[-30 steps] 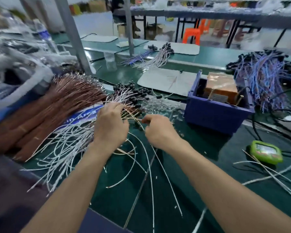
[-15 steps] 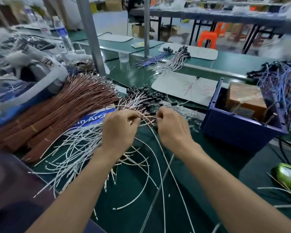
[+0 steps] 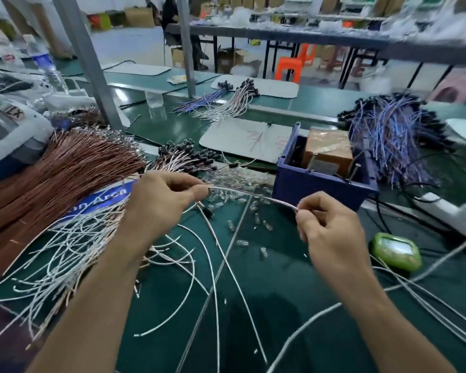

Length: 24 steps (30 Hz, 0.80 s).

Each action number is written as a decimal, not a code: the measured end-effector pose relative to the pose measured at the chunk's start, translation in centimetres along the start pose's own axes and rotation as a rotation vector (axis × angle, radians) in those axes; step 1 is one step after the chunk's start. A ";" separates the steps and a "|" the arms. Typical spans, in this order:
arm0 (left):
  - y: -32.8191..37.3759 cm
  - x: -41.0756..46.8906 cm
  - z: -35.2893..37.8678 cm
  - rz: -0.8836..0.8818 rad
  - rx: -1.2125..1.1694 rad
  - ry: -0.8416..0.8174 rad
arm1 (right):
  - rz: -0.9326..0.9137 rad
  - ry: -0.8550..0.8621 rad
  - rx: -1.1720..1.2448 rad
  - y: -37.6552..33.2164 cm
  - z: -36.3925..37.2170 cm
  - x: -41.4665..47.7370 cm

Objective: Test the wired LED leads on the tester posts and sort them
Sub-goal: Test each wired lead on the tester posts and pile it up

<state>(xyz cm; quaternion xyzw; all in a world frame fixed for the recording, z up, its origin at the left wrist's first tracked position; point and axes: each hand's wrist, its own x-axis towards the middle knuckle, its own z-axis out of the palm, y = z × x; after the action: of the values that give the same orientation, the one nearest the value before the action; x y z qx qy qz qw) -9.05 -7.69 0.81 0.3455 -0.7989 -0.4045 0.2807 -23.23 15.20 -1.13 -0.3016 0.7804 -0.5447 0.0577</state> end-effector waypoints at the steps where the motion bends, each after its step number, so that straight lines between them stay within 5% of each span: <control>1: 0.5 -0.1 -0.2 -0.015 -0.021 -0.033 | 0.017 0.012 0.006 0.8 -1.3 -0.7; 8: 3.1 -0.3 1.8 0.059 0.267 0.055 | 0.148 0.018 -0.233 4.7 -8.2 -4.7; 12: 4.2 -1.1 5.4 0.101 -0.061 -0.118 | 0.218 -0.090 -0.281 5.1 -9.4 -5.8; 18: 4.9 -2.8 9.4 0.016 -0.340 -0.459 | 0.414 -0.161 0.282 3.8 -9.0 -4.5; 24: 3.5 -3.8 10.8 -0.057 -0.381 -0.643 | 0.386 -0.353 0.529 3.6 -9.9 -4.4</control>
<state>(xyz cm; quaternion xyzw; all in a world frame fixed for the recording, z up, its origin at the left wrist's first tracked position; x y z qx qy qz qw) -15.80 1.64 -2.47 0.1644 -0.7468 -0.6413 0.0632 -25.25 26.44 -1.38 -0.2128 0.6330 -0.6463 0.3692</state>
